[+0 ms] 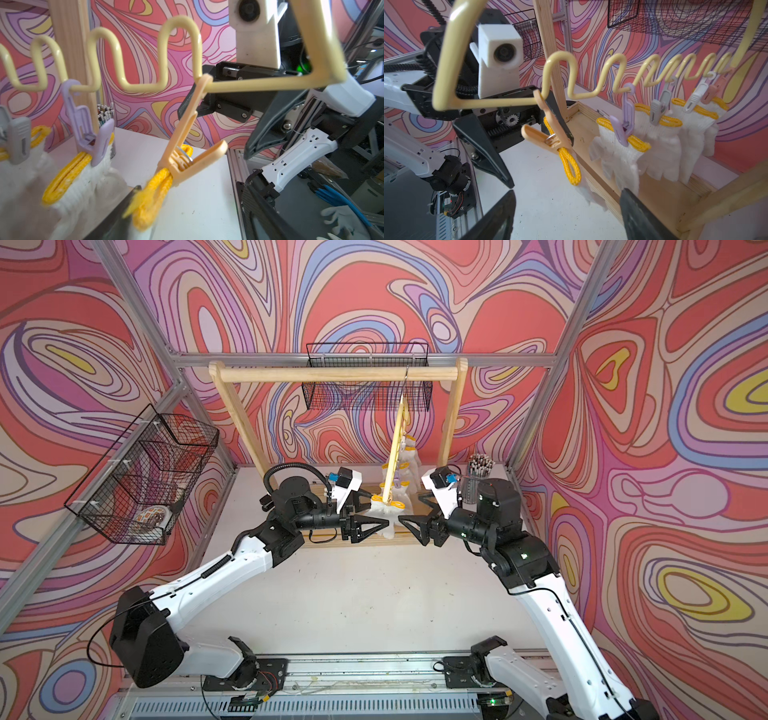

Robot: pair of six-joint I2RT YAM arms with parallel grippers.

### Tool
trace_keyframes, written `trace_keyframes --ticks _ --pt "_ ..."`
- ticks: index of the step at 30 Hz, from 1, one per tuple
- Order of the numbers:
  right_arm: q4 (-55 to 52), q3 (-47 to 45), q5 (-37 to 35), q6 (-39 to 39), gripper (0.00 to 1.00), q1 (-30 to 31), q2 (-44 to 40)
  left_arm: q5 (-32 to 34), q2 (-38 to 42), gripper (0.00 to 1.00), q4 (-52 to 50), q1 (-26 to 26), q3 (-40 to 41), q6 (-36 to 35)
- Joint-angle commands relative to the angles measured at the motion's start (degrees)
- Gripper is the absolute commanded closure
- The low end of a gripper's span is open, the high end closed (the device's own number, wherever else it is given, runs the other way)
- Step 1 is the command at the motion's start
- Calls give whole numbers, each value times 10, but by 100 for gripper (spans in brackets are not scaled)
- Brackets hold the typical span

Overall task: Clip the gloves onto a hanger to dry
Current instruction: Clamp the glove onto the hanger, then reset both arms

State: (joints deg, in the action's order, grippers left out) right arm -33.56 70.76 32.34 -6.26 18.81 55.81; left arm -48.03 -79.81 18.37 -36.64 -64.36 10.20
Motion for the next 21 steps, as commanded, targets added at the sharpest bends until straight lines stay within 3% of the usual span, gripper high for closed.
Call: trace_keyframes --ticks 1,14,21 --pt "26 -15 -48 17 19 -1 -15 61 16 19 -87 3 13 -56" --pt "67 -34 -277 71 16 -1 -9 201 108 11 -183 32 71 -104" --pt "89 -49 -388 87 14 -3 10 267 152 11 -197 88 124 -100"
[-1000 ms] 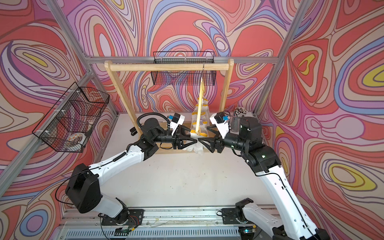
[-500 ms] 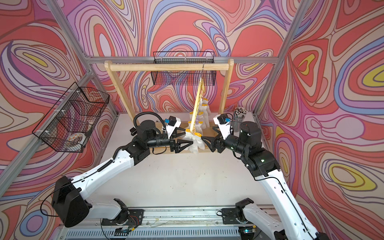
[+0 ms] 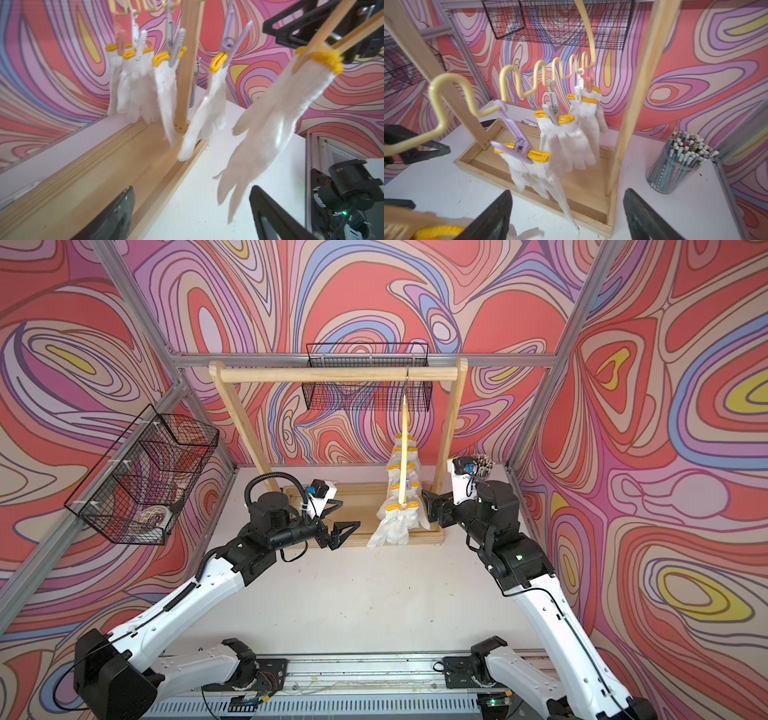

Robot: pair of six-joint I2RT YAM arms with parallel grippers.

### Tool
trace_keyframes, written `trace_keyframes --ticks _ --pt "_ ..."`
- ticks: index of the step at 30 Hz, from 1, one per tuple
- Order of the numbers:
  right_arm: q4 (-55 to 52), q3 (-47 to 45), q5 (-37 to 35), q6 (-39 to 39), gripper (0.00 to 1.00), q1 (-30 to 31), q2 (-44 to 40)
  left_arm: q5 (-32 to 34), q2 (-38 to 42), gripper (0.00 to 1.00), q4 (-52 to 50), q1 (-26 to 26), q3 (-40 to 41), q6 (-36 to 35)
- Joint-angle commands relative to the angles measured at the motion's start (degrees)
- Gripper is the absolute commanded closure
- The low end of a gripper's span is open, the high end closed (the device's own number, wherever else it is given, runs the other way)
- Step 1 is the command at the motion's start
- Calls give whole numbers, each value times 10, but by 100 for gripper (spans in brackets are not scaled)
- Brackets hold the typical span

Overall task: Clip the gloves onto a hanger to dry
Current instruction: Reset both arms

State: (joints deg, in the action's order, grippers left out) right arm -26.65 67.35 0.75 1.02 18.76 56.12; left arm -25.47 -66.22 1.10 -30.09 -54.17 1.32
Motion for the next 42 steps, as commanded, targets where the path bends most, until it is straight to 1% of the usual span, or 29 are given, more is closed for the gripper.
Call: trace_keyframes --ticks 1,3,8,10,14,16,18,20,21,23,25,29,30,31,33,35,37,42 --pt "26 -18 -80 19 14 -4 12 47 20 11 -17 36 34 -8" --pt "38 -21 -95 37 14 -13 25 64 22 11 -3 63 58 -2" --pt "66 -22 -127 94 14 -38 62 150 -2 10 -2 104 86 -25" --pt "80 -34 -139 117 14 -58 72 160 -7 11 26 122 105 -24" --pt "103 -70 -150 198 13 -110 90 172 -24 11 111 180 154 3" --pt "120 -96 -178 237 14 -119 94 182 -34 11 146 208 178 13" --pt "127 -115 -190 283 14 -125 102 190 -43 11 174 224 200 14" --pt "129 -128 -183 316 9 -125 110 193 -54 10 200 230 217 10" --pt "123 -133 -173 343 9 -124 115 195 -60 11 216 231 228 7" --pt "145 -149 -132 367 8 -117 130 196 -69 10 241 231 240 -5" --pt "172 -164 -145 331 8 -97 144 209 -75 10 267 233 268 -6" --pt "321 -271 -179 197 5 -93 140 201 -112 10 335 244 302 -3" --pt "346 -288 -178 174 5 -98 138 204 -120 10 356 247 308 -1" --pt "362 -302 -174 156 5 -106 138 203 -114 10 331 251 302 2" --pt "395 -325 -176 133 5 -119 147 197 -117 10 346 253 306 2" --pt "434 -343 -180 106 4 -131 162 193 -118 10 326 255 298 2" --pt "477 -357 -194 86 4 -140 181 187 -124 10 330 260 296 6" --pt "601 -386 -191 67 2 -175 253 176 -125 10 326 271 292 15"
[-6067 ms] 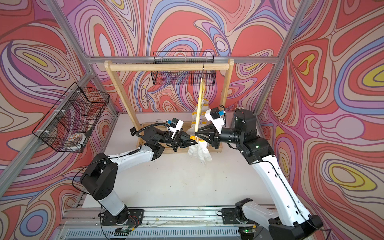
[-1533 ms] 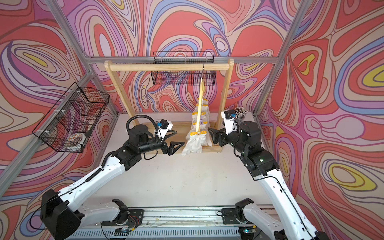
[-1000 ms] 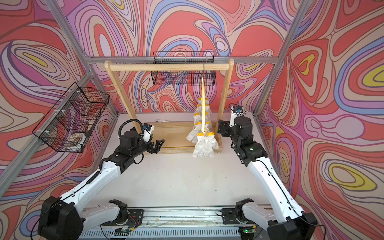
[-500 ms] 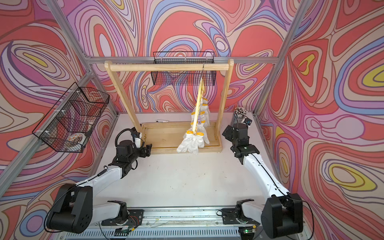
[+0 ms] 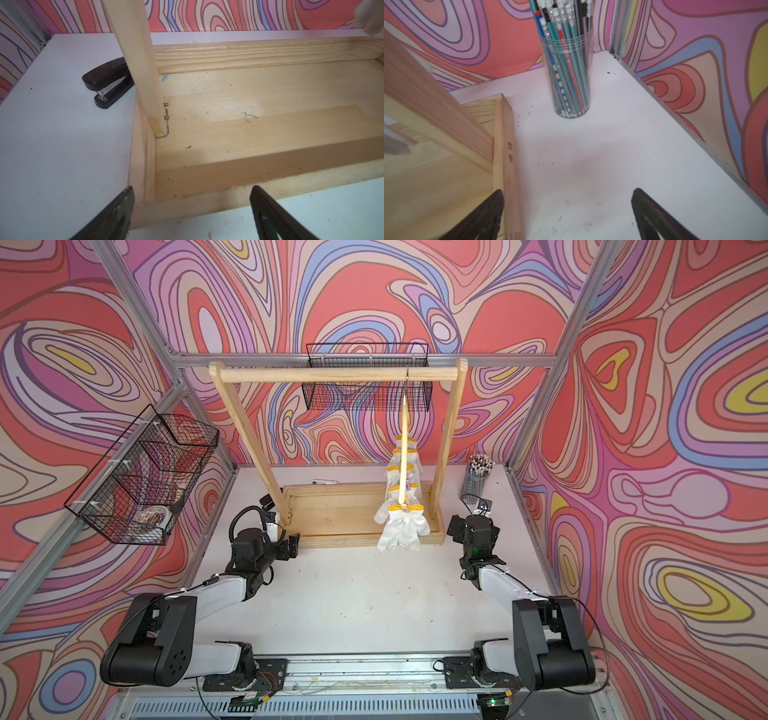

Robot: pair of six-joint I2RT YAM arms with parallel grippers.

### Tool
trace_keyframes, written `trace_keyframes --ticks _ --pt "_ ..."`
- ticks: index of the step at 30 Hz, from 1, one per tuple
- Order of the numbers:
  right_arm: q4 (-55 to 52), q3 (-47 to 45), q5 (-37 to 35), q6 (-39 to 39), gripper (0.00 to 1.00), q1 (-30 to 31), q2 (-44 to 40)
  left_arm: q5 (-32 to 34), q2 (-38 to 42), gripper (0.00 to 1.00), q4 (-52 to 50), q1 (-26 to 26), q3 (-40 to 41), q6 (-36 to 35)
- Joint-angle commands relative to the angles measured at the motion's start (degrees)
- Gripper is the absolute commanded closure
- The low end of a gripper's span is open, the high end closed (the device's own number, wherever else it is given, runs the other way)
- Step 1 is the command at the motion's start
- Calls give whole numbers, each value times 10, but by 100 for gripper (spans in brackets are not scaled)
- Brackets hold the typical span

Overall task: Clip the gloves onto a hanger to dry
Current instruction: Reset both arms

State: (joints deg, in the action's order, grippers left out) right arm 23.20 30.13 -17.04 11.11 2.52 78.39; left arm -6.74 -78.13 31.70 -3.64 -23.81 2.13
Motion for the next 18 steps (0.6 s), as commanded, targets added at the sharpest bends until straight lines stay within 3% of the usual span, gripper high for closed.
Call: trace_keyframes --ticks 1,12,16,18 --pt "124 -17 -16 -39 3 -14 44 -11 -6 10 21 7 -11 7" --pt "269 -38 14 -54 2 -17 138 12 12 2 23 7 3 -13" --pt "279 -35 22 -52 2 -19 155 54 14 1 122 9 46 -47" --pt "279 -35 23 -51 2 -19 156 43 -6 1 168 19 58 -47"
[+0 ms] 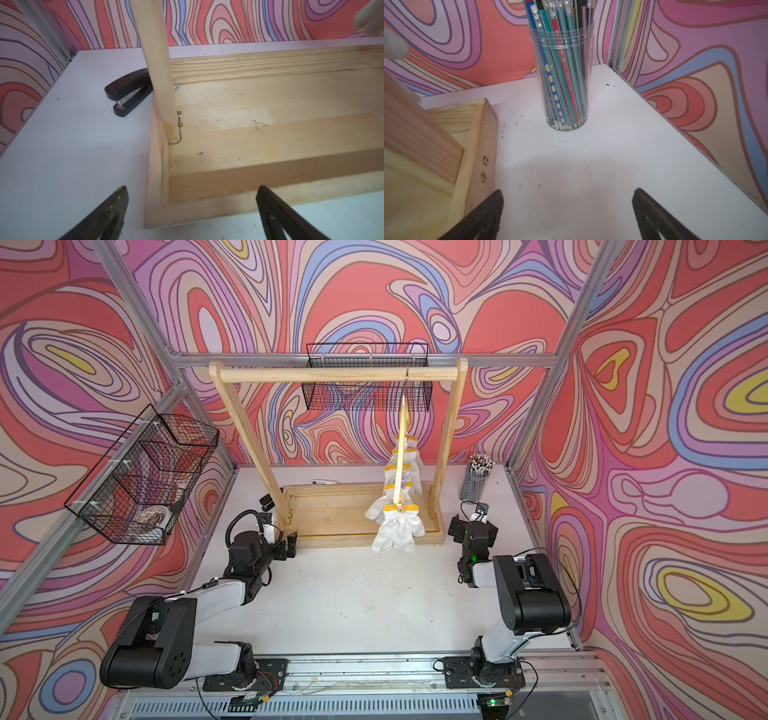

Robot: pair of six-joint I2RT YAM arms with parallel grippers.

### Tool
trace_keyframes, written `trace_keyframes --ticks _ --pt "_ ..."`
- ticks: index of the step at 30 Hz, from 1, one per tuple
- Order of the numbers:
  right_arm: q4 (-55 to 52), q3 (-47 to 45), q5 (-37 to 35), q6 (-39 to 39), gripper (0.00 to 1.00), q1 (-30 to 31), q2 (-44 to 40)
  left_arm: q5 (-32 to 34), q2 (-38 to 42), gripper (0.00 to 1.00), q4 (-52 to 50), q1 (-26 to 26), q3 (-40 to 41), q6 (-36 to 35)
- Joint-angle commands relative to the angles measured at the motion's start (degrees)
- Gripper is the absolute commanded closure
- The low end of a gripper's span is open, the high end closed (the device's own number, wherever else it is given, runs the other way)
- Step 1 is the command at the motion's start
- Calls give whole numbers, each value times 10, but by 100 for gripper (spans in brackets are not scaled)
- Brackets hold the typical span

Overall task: Clip the gloves onto a hanger to dry
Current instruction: Reset both arms

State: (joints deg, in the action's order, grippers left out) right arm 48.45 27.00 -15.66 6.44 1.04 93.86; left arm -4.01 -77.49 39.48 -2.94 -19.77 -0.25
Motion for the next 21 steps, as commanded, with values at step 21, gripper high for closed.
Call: trace_keyframes --ticks 21 --pt "92 -20 23 -18 2 -4 36 25 -109 0 114 43 -19 24"
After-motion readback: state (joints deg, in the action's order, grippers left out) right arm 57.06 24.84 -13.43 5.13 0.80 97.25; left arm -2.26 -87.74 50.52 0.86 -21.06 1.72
